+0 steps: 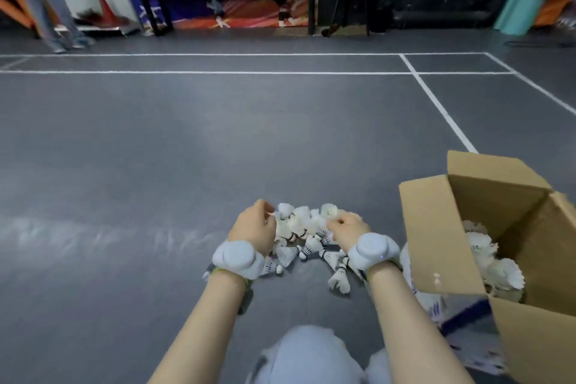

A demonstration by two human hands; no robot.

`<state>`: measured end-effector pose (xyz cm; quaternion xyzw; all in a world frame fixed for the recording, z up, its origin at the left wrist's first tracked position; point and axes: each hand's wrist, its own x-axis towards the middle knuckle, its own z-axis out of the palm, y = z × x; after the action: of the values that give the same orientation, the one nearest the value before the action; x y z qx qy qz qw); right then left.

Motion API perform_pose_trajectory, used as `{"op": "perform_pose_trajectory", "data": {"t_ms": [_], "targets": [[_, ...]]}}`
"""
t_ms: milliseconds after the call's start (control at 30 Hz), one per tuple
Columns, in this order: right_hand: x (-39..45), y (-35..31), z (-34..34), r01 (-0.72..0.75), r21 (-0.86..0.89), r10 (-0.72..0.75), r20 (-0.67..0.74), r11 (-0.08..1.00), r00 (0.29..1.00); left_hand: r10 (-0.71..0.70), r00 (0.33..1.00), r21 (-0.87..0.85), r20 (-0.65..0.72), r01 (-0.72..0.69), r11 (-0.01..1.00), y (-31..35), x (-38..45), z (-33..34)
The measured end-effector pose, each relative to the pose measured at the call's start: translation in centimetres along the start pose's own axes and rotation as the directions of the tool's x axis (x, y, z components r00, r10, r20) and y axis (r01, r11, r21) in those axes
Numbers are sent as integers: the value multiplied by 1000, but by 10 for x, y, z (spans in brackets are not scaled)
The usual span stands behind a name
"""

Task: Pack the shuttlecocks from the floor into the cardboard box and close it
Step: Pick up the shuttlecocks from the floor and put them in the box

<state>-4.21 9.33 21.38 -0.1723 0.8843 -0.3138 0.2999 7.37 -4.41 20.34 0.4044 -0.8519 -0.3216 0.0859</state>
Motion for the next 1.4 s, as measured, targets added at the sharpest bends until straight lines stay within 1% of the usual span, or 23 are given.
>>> {"op": "perform_pose_trajectory", "data": {"t_ms": [67,133,200,267,367,500,567,600,700,733,800,833,900,1000,1067,1133,1233,1267,1333,1367,1400], "targets": [[4,-9,16,12,-113,-6,51,994,999,-148,988,84,39,144,986,-53,2,2],[10,-15,31,38,-201,-22,79,979,997,-266,961,142,74,254,957,-98,1,11],[21,-18,47,62,-272,-29,126,960,992,-353,930,164,104,334,928,-134,-1,23],[32,-20,63,83,-329,-26,172,941,985,-412,902,164,124,391,906,-161,-3,38],[49,-27,81,103,-374,-18,223,922,975,-493,856,154,156,472,868,-187,-1,63],[74,-31,98,102,-399,11,272,911,962,-587,793,112,161,576,810,-207,12,97],[87,-33,103,124,-398,7,313,909,950,-636,755,89,159,630,771,-215,24,112],[92,-33,107,132,-402,6,326,906,945,-654,740,78,157,650,756,-220,28,121],[99,-40,109,166,-448,-23,309,879,951,-672,727,42,141,674,737,-230,42,138],[101,-42,109,178,-443,-48,290,879,956,-673,726,21,141,677,735,-234,47,145],[103,-47,108,203,-374,-110,257,905,960,-662,735,-1,146,670,743,-241,56,158],[104,-49,107,222,-347,-138,248,911,959,-662,736,7,139,668,744,-243,61,163],[108,-51,103,228,-337,-145,254,913,956,-684,724,78,90,679,730,-248,69,171],[113,-51,101,224,-367,-122,282,903,952,-747,664,185,-32,738,649,-254,78,175],[116,-52,99,229,-364,-122,295,903,948,-795,601,193,-75,792,580,-255,80,175],[117,-54,98,235,-347,-134,290,908,948,-834,548,192,-55,826,530,-257,82,176],[118,-58,96,234,-338,-141,279,912,950,-838,546,173,21,823,541,-263,80,181],[118,-58,96,238,-339,-146,276,910,950,-847,530,153,38,834,529,-264,80,183],[117,-58,96,243,-347,-151,272,906,950,-862,504,48,59,861,507,-265,83,184],[117,-58,95,244,-354,-149,275,903,950,-853,520,4,46,854,520,-265,84,185],[117,-57,95,243,-361,-143,280,901,949,-833,553,-21,27,833,553,-264,86,186]]}}
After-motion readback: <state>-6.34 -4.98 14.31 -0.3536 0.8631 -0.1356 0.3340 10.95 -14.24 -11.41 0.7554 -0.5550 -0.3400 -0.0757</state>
